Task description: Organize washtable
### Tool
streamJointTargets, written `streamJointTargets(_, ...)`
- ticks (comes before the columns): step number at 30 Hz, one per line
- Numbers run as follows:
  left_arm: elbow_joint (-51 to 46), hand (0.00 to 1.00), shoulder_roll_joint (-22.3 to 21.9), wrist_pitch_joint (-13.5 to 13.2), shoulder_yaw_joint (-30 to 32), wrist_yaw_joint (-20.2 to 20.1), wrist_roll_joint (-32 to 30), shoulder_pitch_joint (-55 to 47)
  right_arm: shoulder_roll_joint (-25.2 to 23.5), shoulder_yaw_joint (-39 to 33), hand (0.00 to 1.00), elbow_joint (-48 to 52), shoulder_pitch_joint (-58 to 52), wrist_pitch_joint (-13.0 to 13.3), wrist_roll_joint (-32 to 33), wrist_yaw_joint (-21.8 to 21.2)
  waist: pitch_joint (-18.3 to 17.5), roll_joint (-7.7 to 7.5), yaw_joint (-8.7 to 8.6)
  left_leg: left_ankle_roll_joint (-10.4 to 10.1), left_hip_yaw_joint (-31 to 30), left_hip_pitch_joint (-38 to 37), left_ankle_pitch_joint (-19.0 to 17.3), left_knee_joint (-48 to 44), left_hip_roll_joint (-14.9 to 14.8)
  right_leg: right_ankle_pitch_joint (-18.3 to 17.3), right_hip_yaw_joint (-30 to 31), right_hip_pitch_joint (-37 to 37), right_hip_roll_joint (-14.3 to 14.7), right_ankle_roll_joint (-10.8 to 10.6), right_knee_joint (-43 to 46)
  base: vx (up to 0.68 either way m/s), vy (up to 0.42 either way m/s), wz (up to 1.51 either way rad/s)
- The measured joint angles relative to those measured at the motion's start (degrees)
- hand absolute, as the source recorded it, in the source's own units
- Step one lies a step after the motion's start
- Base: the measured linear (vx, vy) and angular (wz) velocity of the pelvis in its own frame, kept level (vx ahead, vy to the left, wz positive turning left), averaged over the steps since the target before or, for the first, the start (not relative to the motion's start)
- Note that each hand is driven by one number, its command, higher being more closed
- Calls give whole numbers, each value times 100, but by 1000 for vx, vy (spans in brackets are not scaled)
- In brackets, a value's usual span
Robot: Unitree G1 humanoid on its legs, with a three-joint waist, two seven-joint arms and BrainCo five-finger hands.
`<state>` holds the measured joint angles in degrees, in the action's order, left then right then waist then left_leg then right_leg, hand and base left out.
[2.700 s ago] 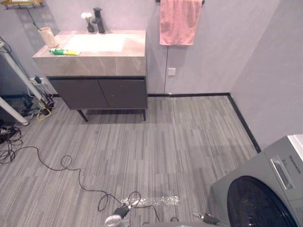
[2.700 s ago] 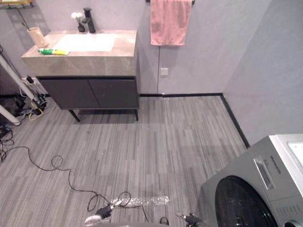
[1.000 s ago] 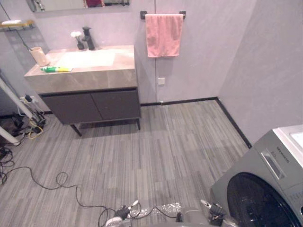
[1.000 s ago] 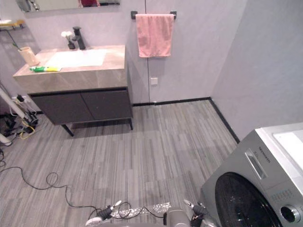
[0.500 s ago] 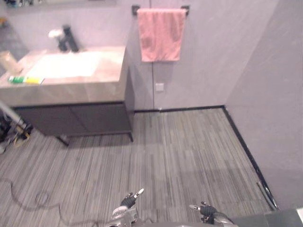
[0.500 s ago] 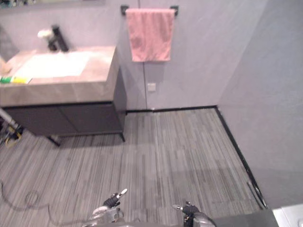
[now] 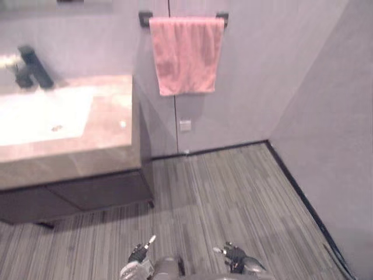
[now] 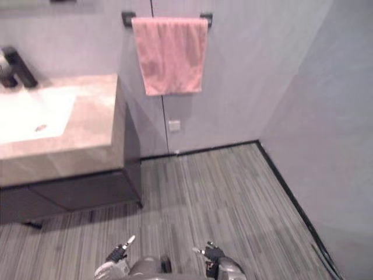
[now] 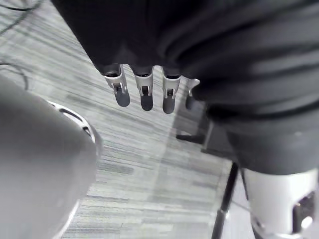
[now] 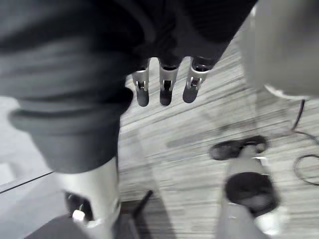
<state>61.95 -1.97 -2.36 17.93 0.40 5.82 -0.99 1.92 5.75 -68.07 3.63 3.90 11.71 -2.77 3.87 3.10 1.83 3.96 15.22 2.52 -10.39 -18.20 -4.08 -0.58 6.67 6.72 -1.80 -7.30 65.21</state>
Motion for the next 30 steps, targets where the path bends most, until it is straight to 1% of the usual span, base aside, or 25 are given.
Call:
streamJointTargets(1, 75, 0, -16, -9, -216, -6, -2, 18, 128, 16, 0, 2, 2, 28, -19, 2, -26, 3, -4, 2, 70, -326, -7, 276, 71, -222, -182, 344, -12, 99, 173, 383, 163, -5)
streamJointTargets(2, 183, 0, -70, -9, -272, -6, -3, 93, 288, 59, 0, -3, 58, 92, -18, 3, -75, 99, -12, -2, 158, -820, -4, 747, 171, -507, -445, 899, -3, 304, -116, 370, 162, -19)
streamJointTargets(3, 247, 0, -83, -7, -272, 3, -3, 138, 344, 116, 0, -15, 94, 93, -21, 9, -50, 80, -20, -6, 186, -1021, 3, 924, 224, -616, -517, 1064, 5, 392, -381, 427, 167, -13)
streamJointTargets(5, 362, 0, -132, -5, -265, 7, -2, 191, 471, 241, 0, -70, 94, 94, -20, 20, -73, 14, -103, -27, 118, -1326, -5, 1238, 328, -717, -683, 1259, -29, 472, -1704, 369, 68, 28)
streamJointTargets(6, 388, 0, -202, -7, -270, 5, -1, 275, 610, 645, 0, -208, 59, 123, -24, 28, -74, -77, -145, -76, -37, -1497, -36, 1466, 425, -634, -786, 1259, -143, 568, -3359, 391, 11, 51)
streamJointTargets(8, 386, 0, -261, -7, -260, 8, 1, 334, 637, 885, 0, -334, 86, 101, 34, 50, -124, -171, -114, -209, -188, -1505, -123, 1585, 479, -285, -681, 1219, -231, 747, -5250, 425, -46, 43)
streamJointTargets(9, 391, 0, -266, -8, -266, 9, 1, 354, 641, 1014, 0, -367, 119, 102, 52, 71, -128, -208, -113, -269, -259, -1519, -167, 1594, 483, -201, -574, 1207, -238, 747, -5581, 469, -132, 59)
streamJointTargets(10, 419, 0, -261, -7, -441, 19, 4, 390, 637, 1198, 0, -394, 125, 99, 132, 80, -186, -311, -141, -397, -499, -1638, -324, 1579, 446, -187, -202, 1127, -205, 720, -5878, 638, -308, 102)
streamJointTargets(11, 468, 0, -238, -1, -715, -11, -6, 420, 651, 1371, 0, -496, 245, 76, 141, 71, -182, -202, -267, -521, -799, -1729, -546, 1431, 142, 152, -192, 919, -53, 459, -5746, 646, -359, 121)
streamJointTargets(12, 492, 0, -234, 1, -710, -20, -12, 438, 644, 1442, 0, -499, 279, 72, 142, 66, -201, -160, -342, -532, -921, -1726, -576, 1314, 20, 151, -305, 882, -5, 458, -5612, 686, -426, 134)
streamJointTargets(13, 493, 0, -237, -1, -705, -27, -28, 450, 585, 1568, 0, -553, 317, 65, 150, 61, -247, -208, -403, -535, -1082, -1680, -576, 922, -96, 152, -530, 853, -29, 460, -5224, 572, -370, 102)
streamJointTargets(15, 507, 0, -242, 1, -671, -33, -55, 405, 574, 1607, 0, -653, 329, 36, 150, 28, -308, -210, -374, -532, -1102, -1406, -573, -120, -339, -105, -722, 731, 57, 513, -4744, 557, -350, 73)
streamJointTargets(16, 513, 0, -245, 10, -552, -34, -93, 411, 524, 1571, 0, -658, 329, -21, 120, 17, -332, -153, -372, -588, -1111, -849, -360, -1583, -599, -398, -908, 535, 199, 670, -4586, 486, -311, 31)
streamJointTargets(17, 510, 0, -221, 17, -437, -31, -105, 421, 504, 1403, 0, -646, 317, -54, 116, 18, -330, -146, -297, -591, -1242, -346, 49, -2718, -797, -529, -920, 381, 327, 807, -4563, 464, -296, 4)
streamJointTargets(18, 506, 0, -202, 18, -435, -31, -124, 424, 476, 1269, 0, -634, 307, -61, 117, 21, -319, -140, -213, -610, -1299, -98, 101, -3311, -874, -584, -859, 277, 418, 871, -4586, 455, -240, -56)
streamJointTargets(19, 479, 0, -181, 13, -476, -37, -167, 424, 413, 829, 0, -647, 287, -112, 117, 33, -281, -100, -52, -622, -1367, 359, 68, -4287, -936, -617, -732, -127, 545, 927, -4778, 374, -145, -57)
streamJointTargets(20, 470, 0, -164, 1, -481, -36, -173, 431, 377, 673, 0, -637, 273, -133, 119, 37, -248, -153, -39, -629, -1346, 509, 61, -4421, -926, -619, -699, -334, 541, 935, -4896, 453, -139, -46)
streamJointTargets(22, 443, 0, -148, -9, -466, -37, -172, 417, 268, 153, 0, -456, 186, -177, 119, 48, -191, -243, -99, -716, -1129, 700, -173, -3993, -887, -619, -672, -793, 450, 935, -5202, 379, -73, -11)
streamJointTargets(23, 380, 0, -184, -13, -414, -37, -171, 439, 188, -329, 0, -195, 105, -160, 119, 83, -170, -206, -95, -756, -906, 824, -342, -2974, -872, -619, -656, -1067, 413, 934, -5436, 310, -8, -11)
streamJointTargets(24, 351, 0, -184, -15, -404, -39, -170, 444, 158, -466, 0, -79, 101, -161, 119, 125, -141, -169, -96, -753, -817, 874, -343, -2475, -851, -619, -644, -1171, 415, 934, -5538, 337, 51, -14)
streamJointTargets(25, 332, 0, -190, -27, -381, -30, -162, 425, 104, -666, 0, 106, 90, -144, 123, 146, -113, -108, -89, -765, -704, 895, -290, -1341, -742, -620, -631, -1300, 418, 933, -5678, 201, 85, -8)
streamJointTargets(26, 332, 0, -190, -28, -379, -25, -158, 409, 82, -721, 0, 172, 82, -130, 123, 146, -117, -68, -92, -810, -704, 862, -209, -793, -678, -623, -625, -1297, 434, 929, -5735, 265, 197, -31)
streamJointTargets(27, 282, 0, -174, -55, -361, -20, -151, 344, 65, -848, 0, 204, 109, -69, 123, 145, -146, 5, -10, -764, -886, 784, 552, -43, -578, -693, -437, -1292, 496, 885, -5773, 224, 177, -49)
streamJointTargets(28, 293, 0, -130, -71, -261, -9, -149, 358, -56, -862, 0, 203, 137, -51, 123, 142, -160, -57, 24, -676, -820, 680, 612, 87, -446, -766, -265, -1296, 442, 800, -5763, 283, 195, -57)
streamJointTargets(30, 285, 0, -77, -67, 319, 34, -142, 359, -300, -766, 0, 191, 78, -44, 118, 137, -180, -319, 40, -621, -483, 417, 587, 440, -306, -813, -11, -1283, 186, 738, -5722, 238, 109, -50)
